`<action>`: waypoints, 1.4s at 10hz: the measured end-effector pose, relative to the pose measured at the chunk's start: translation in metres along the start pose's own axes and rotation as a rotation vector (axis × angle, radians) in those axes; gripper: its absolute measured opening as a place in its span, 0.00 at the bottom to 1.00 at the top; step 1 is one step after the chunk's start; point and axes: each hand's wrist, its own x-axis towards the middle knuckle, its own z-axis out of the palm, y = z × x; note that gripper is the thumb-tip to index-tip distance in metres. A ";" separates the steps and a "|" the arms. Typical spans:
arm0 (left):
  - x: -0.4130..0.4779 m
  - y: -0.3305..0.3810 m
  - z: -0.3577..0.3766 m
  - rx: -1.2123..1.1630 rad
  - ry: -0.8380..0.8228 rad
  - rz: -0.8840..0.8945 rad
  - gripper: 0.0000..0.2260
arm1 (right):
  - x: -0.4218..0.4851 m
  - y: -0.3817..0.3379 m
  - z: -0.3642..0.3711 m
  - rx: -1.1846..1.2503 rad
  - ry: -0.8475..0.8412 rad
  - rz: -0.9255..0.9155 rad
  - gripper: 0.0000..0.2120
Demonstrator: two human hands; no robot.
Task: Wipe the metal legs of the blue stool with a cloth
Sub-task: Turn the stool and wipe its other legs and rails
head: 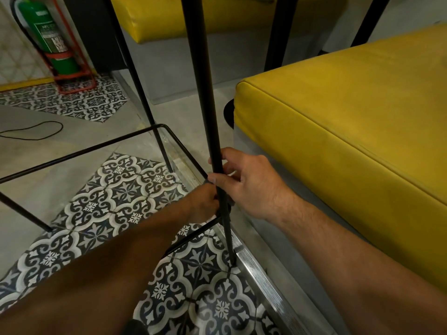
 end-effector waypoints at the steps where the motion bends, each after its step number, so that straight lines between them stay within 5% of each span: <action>1: 0.003 0.000 -0.004 -0.013 0.019 -0.004 0.13 | 0.002 -0.003 -0.004 -0.063 -0.025 -0.027 0.07; 3: -0.020 -0.010 -0.005 -0.211 -0.197 0.028 0.09 | -0.001 -0.007 -0.003 -0.061 -0.006 -0.020 0.07; 4: -0.030 -0.011 -0.009 -0.333 -0.255 0.034 0.17 | -0.002 -0.009 -0.003 -0.061 0.001 -0.009 0.07; 6: -0.055 -0.028 -0.012 -0.253 -0.214 0.062 0.17 | -0.003 -0.009 -0.003 -0.091 0.009 0.001 0.06; 9: -0.084 -0.031 0.021 0.312 0.025 0.151 0.24 | -0.005 -0.008 0.004 -0.146 0.063 0.038 0.08; 11: -0.068 -0.010 0.046 0.329 0.177 0.042 0.21 | -0.006 -0.009 0.005 -0.123 0.083 0.042 0.09; 12: -0.083 -0.027 0.042 0.452 0.053 0.125 0.28 | -0.006 -0.009 0.005 -0.128 0.080 0.050 0.08; 14: -0.067 -0.008 0.042 0.299 0.163 -0.006 0.16 | -0.006 -0.011 0.007 -0.165 0.097 0.061 0.10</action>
